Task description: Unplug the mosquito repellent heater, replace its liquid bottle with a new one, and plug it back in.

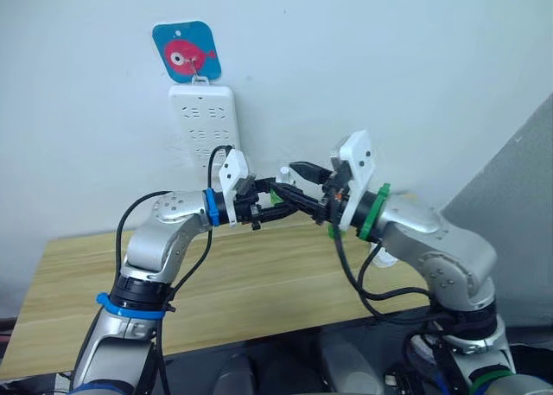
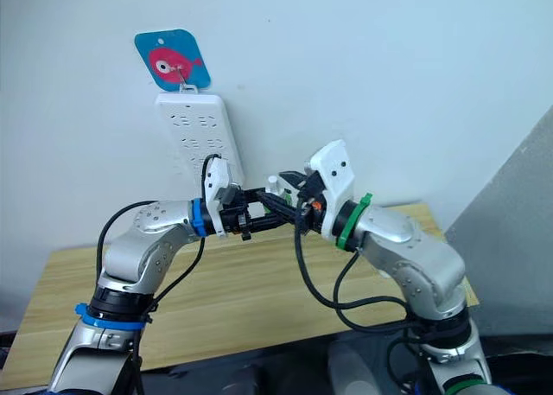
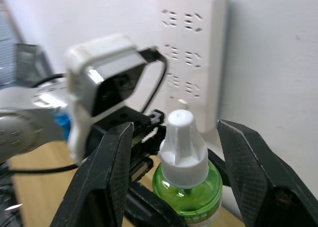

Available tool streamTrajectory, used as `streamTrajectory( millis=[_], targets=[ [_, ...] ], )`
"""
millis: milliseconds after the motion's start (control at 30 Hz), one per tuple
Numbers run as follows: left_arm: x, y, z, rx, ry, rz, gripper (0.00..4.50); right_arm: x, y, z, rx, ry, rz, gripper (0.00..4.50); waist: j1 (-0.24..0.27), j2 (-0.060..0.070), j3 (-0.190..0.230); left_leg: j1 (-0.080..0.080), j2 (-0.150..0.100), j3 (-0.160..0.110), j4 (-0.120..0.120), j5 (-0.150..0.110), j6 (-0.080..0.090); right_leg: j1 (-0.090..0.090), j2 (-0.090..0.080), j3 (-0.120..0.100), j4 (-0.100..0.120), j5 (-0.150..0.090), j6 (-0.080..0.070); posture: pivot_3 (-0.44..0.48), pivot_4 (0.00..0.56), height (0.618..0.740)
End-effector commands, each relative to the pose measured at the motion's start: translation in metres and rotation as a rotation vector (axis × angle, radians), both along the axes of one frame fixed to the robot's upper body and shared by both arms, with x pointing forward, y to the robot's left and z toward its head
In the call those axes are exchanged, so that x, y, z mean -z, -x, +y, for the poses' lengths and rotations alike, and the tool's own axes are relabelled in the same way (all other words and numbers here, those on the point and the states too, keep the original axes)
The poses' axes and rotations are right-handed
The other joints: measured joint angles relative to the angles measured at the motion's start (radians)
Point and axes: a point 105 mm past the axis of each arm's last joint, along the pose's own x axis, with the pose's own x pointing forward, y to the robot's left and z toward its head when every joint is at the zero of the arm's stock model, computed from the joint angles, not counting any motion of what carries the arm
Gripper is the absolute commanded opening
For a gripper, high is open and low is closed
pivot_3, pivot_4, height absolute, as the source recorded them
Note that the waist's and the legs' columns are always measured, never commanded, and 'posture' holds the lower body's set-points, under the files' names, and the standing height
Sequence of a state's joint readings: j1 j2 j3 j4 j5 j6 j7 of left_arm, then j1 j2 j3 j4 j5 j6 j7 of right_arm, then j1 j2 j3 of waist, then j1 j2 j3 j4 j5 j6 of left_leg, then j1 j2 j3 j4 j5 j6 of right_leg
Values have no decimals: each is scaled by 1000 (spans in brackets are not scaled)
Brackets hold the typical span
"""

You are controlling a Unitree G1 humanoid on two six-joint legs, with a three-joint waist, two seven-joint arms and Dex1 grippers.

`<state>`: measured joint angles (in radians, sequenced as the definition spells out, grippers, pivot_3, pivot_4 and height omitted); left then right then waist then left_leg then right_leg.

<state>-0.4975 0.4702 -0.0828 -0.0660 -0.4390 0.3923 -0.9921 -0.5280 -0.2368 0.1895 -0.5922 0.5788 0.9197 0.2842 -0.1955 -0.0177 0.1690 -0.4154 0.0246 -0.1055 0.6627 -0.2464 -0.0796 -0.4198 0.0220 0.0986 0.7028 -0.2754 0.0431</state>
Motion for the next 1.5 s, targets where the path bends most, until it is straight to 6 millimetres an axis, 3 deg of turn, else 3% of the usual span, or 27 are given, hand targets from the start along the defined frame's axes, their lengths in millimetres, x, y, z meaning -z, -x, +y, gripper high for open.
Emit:
streamTrajectory(
  millis=[33, 167, 233, 333, 367, 500, 700, 867, 900, 1067, 1167, 1267, 1500],
  targets=[
    [-9, -1, -1, -17, 21, -59, 2363, -10, -1, 9, 45, -33, -64, 2751, -1, 0, -3, 0, 0, 0, 0, 0, 0, 0, 0, 0, 0, 0, 0, -189, 107, 736],
    [-10, -1, -3, -14, 21, -66, 2363, -11, -5, 11, 78, -45, -78, 2582, 1, 1, -10, 0, 0, 0, 0, 0, 0, 1, 0, 0, -1, 0, 0, -188, 103, 736],
    [-10, -1, -2, -12, 20, -66, 2363, -12, -5, 12, 74, -53, -83, 2192, 1, 1, -12, 0, -1, 0, 0, 0, 0, 1, 0, 0, -1, 0, 0, -188, 103, 736],
    [-9, 2, -2, 3, 15, -57, 2363, -10, -1, 12, 28, -48, -83, 1132, 0, 1, -12, 0, 0, -1, 0, 0, 0, 1, 0, 0, -1, 0, 0, -183, 103, 736],
    [-9, 4, -2, 13, 11, -51, 2363, -9, 0, 12, 7, -46, -79, 1024, 0, 1, -12, 0, 0, -1, 0, 0, 0, 1, 0, 0, -1, 0, 0, -180, 103, 736],
    [-7, 17, 0, 104, -41, -39, 2363, -9, 7, 11, -159, -12, -81, 1038, -1, 1, -12, 0, 0, -1, 0, 0, 0, 1, 0, -1, -1, 0, 0, -186, 110, 736],
    [-8, 28, 3, 198, -102, -32, 2363, -11, 18, -5, -600, 200, -122, 1038, 1, 1, -12, 8, -1, -1, -1, 0, 1, 11, 0, -2, -6, 0, 0, -182, 106, 736],
    [-16, 26, -1, 191, -65, -43, 2363, -16, 16, -13, -704, 277, -65, 1038, 0, 1, -12, 14, 0, -1, -3, -1, 2, 16, 1, -1, -6, -2, -1, -170, 105, 736],
    [-16, 26, -2, 185, -63, -50, 2363, -18, 15, -13, -697, 264, -62, 1038, 1, 1, -12, 14, 0, -1, -3, -1, 2, 16, 1, -1, -6, -2, -1, -170, 105, 736],
    [-11, 22, -1, 129, -44, -41, 2363, -31, 0, -21, -492, 188, -125, 2762, 1, 1, -12, 14, 0, -1, -3, -1, 2, 16, 1, -1, -6, -3, -1, -172, 103, 736],
    [-11, 17, 0, 77, -19, -51, 2363, -35, -1, -28, -365, 144, -138, 2769, 5, 1, -12, 14, 0, -1, -3, -1, 2, 16, 1, -1, -5, -3, -1, -170, 101, 736],
    [-9, 12, 0, 37, 3, -41, 2363, -26, 5, -31, -248, 143, -170, 2769, 9, 1, -12, 14, 0, -1, -3, -1, 2, 16, 1, -1, -5, -3, -1, -173, 102, 736],
    [-8, 10, -5, 27, 16, -47, 2363, -15, 7, -14, -48, 47, -174, 2769, 0, 2, -12, 14, 0, 0, -3, -1, 2, 15, 1, 1, -4, -3, -1, -191, 100, 736]
  ],
)
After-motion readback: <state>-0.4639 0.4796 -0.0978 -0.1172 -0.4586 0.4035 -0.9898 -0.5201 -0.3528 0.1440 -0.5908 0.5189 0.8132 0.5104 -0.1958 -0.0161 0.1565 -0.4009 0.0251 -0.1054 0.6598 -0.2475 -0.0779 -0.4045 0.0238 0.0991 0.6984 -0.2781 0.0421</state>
